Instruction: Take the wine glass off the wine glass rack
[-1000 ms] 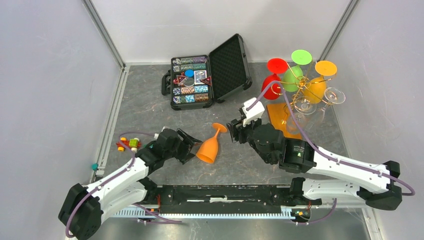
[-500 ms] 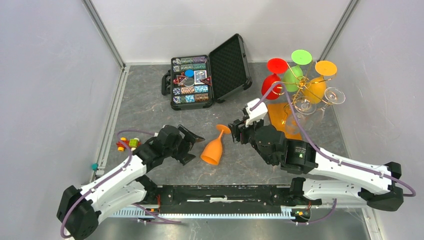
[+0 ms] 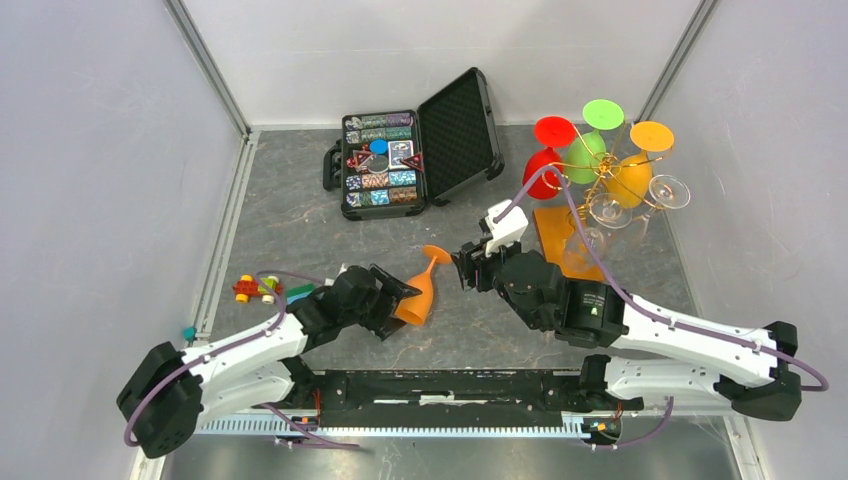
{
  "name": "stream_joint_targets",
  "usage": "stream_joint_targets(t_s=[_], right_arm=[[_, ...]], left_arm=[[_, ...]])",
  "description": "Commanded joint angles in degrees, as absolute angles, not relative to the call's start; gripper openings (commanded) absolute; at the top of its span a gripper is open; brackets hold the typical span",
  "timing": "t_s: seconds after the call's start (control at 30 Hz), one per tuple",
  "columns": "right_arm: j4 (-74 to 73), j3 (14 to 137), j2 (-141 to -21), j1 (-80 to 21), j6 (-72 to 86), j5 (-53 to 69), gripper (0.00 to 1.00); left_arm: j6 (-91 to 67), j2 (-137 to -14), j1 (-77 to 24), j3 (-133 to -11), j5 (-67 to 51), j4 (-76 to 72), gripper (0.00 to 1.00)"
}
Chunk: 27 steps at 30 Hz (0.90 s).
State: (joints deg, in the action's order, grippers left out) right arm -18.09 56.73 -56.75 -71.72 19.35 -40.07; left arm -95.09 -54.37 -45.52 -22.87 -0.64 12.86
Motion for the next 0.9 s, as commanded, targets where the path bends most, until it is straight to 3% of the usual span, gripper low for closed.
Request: stream_joint_targets(t_s=[0.0,0.27,0.37,0.67,0.87], right_arm=[[-16.76,55.54,-54.24,-71.54,21.17,-40.52,0.63],[-16.43,54.31,-52.70,-71.52,21.54,-40.61,0.63],[-16.04,53.82,-52.38,-71.56,21.62,-40.70,0.63],[-15.67,53.17,-51.54,-71.55,21.63,-40.84,0.63],[-15.83,53.06,-50.22,-71.54,22.00,-40.74,0.63]], left_arm=[[-101.55,-56.41,-45.88,-17.43,3.36,-3.75,0.84],[-100.27,-52.26,-46.22,-13.88,12.96,-6.57,0.50],[-99.28,-50.51,-46.16,-13.14,15.18,-6.50,0.43],[-88.65,-49.53,-46.19,-18.38,16.62,-0.68,0.04],[-70.45,-49.64,-46.06,-33.20,22.11,17.47,0.02]])
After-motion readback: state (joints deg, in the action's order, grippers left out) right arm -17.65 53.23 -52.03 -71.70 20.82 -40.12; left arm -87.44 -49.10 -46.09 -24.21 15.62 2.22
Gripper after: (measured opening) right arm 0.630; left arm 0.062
